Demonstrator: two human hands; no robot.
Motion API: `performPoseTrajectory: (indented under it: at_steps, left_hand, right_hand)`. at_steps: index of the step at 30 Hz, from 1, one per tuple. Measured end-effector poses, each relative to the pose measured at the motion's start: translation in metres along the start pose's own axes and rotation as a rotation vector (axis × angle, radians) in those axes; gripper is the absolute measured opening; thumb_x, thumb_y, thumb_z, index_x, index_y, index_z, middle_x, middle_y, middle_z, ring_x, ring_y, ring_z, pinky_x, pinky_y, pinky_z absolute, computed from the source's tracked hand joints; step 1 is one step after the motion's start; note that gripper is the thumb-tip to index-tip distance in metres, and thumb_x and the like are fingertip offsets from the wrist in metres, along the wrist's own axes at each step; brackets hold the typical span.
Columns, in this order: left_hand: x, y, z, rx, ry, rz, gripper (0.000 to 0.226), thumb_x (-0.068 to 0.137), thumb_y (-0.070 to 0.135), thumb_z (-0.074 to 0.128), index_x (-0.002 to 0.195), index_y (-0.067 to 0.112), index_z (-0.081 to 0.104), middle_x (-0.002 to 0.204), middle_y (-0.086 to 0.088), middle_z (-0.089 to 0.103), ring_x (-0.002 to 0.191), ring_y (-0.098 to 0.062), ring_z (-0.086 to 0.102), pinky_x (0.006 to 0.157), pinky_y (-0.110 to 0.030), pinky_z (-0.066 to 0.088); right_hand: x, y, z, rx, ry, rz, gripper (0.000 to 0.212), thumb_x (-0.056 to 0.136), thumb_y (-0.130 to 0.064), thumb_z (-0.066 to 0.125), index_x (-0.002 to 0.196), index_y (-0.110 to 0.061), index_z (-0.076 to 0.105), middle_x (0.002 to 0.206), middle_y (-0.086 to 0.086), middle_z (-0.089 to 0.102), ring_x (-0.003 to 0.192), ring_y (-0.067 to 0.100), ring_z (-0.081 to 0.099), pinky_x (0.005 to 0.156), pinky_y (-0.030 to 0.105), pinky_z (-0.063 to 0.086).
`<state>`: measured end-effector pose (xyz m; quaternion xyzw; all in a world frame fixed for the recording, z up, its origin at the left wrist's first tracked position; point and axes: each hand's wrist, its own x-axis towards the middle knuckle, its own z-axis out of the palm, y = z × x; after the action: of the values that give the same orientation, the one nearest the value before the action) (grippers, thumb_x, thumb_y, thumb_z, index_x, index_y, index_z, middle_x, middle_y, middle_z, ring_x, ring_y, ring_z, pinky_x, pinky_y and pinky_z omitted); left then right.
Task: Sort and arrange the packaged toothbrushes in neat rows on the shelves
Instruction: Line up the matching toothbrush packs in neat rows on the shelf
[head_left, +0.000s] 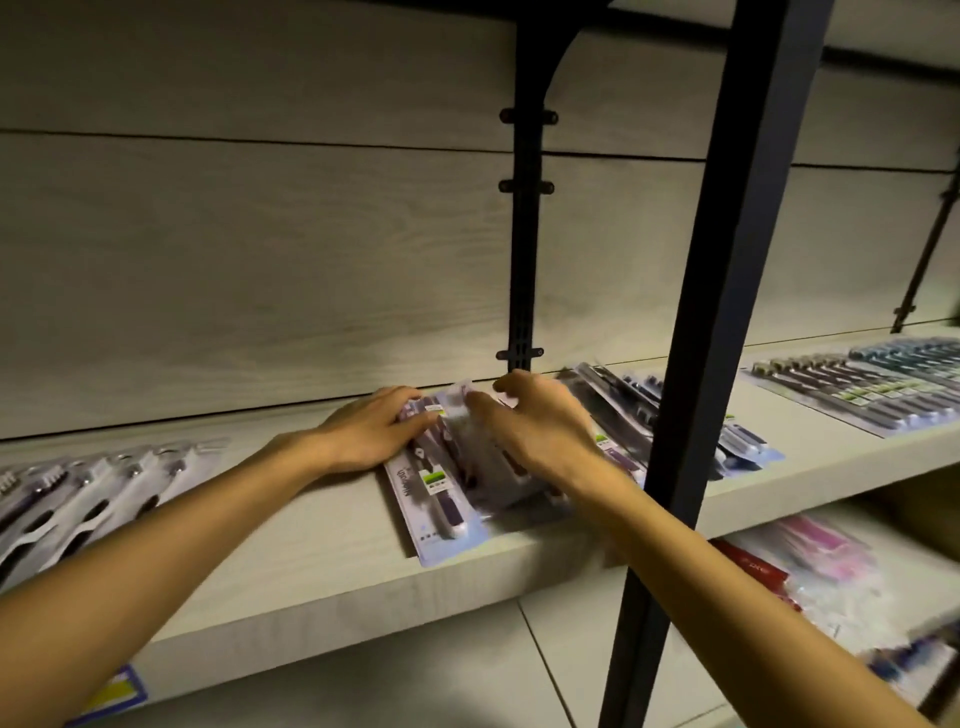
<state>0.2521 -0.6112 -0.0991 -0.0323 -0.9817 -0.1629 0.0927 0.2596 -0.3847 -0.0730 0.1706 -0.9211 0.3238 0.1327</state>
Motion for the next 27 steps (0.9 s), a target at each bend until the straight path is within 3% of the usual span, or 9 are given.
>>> performPoseTrajectory:
  at_steps: [3,5,9,12,17,19,20,23,27]
  left_hand:
    - [-0.002,-0.005,-0.002,-0.018,-0.015,-0.024,0.051,0.094,0.070,0.040,0.128,0.035,0.053,0.125,0.006,0.063,0.108,-0.018,0.061,0.095,-0.039,0.049]
    - [-0.005,-0.008,-0.002,-0.031,-0.031,-0.014,0.050,0.093,0.073,0.037,0.125,0.038,0.052,0.121,0.010,0.064,0.104,-0.015,0.063,0.093,-0.039,0.051]
    - [-0.006,-0.013,-0.011,-0.067,-0.080,0.005,0.047,0.095,0.065,0.043,0.128,0.033,0.053,0.122,0.010,0.065,0.106,-0.013,0.062,0.097,-0.038,0.049]
    - [-0.008,-0.022,-0.016,-0.099,-0.075,-0.021,0.047,0.098,0.053,0.049,0.135,0.024,0.051,0.124,0.003,0.063,0.108,-0.018,0.061,0.098,-0.038,0.048]
    - [-0.016,-0.036,-0.025,-0.160,-0.048,-0.024,0.049,0.099,0.040,0.056,0.142,0.015,0.051,0.133,-0.002,0.060,0.117,-0.018,0.058,0.104,-0.033,0.045]
    - [-0.016,-0.038,-0.032,-0.163,-0.024,-0.006,0.049,0.098,0.035,0.061,0.142,0.014,0.051,0.134,-0.003,0.060,0.117,-0.017,0.058,0.104,-0.031,0.045]
    - [-0.017,-0.039,-0.035,-0.157,-0.007,0.005,0.050,0.097,0.034,0.062,0.141,0.014,0.052,0.135,-0.003,0.061,0.117,-0.017,0.058,0.103,-0.030,0.045]
    - [-0.018,-0.045,-0.043,-0.081,0.056,0.026,0.050,0.094,0.037,0.066,0.139,0.015,0.056,0.136,-0.001,0.061,0.120,-0.016,0.058,0.102,-0.028,0.044]
    - [-0.016,-0.056,-0.040,0.016,0.043,-0.001,0.051,0.094,0.046,0.063,0.135,0.017,0.058,0.132,-0.002,0.064,0.116,-0.020,0.060,0.099,-0.035,0.048]
  right_hand:
    - [0.015,0.005,0.009,-0.320,-0.023,0.085,0.068,0.094,-0.069,0.036,0.132,-0.017,0.053,0.136,0.011,0.054,0.128,0.034,0.047,0.106,0.049,0.037]
    - [0.018,0.008,0.012,-0.322,-0.139,0.164,0.075,0.094,-0.071,0.029,0.134,-0.013,0.052,0.138,0.015,0.051,0.127,0.035,0.047,0.107,0.049,0.038]
    - [0.027,0.002,0.010,-0.285,-0.254,0.113,0.076,0.095,-0.074,0.021,0.103,-0.012,0.064,0.110,0.013,0.065,0.098,0.029,0.062,0.089,0.037,0.051]
    - [0.040,-0.007,0.011,-0.274,-0.306,0.068,0.066,0.096,-0.071,0.030,0.075,-0.014,0.057,0.081,0.006,0.061,0.071,0.021,0.059,0.062,0.030,0.044]
    - [0.075,-0.014,0.009,-0.327,-0.173,0.050,0.047,0.093,-0.058,0.048,0.082,-0.014,0.059,0.082,0.006,0.064,0.076,0.026,0.065,0.066,0.031,0.051]
    - [0.085,-0.019,0.017,-0.351,-0.079,-0.028,0.040,0.092,-0.052,0.053,0.083,-0.014,0.064,0.082,0.007,0.069,0.081,0.029,0.068,0.063,0.029,0.048]
    - [0.089,-0.022,0.023,-0.306,-0.050,-0.097,0.037,0.092,-0.050,0.054,0.093,-0.016,0.069,0.090,0.006,0.072,0.087,0.029,0.068,0.067,0.031,0.050]
    - [0.090,-0.031,0.040,-0.034,-0.237,-0.254,0.040,0.096,-0.050,0.056,0.119,-0.019,0.070,0.111,0.003,0.073,0.098,0.022,0.067,0.083,0.033,0.054]
    - [0.089,-0.028,0.061,-0.055,-0.417,-0.279,0.039,0.094,-0.045,0.062,0.121,-0.018,0.070,0.113,0.003,0.071,0.092,0.015,0.062,0.073,0.025,0.049]
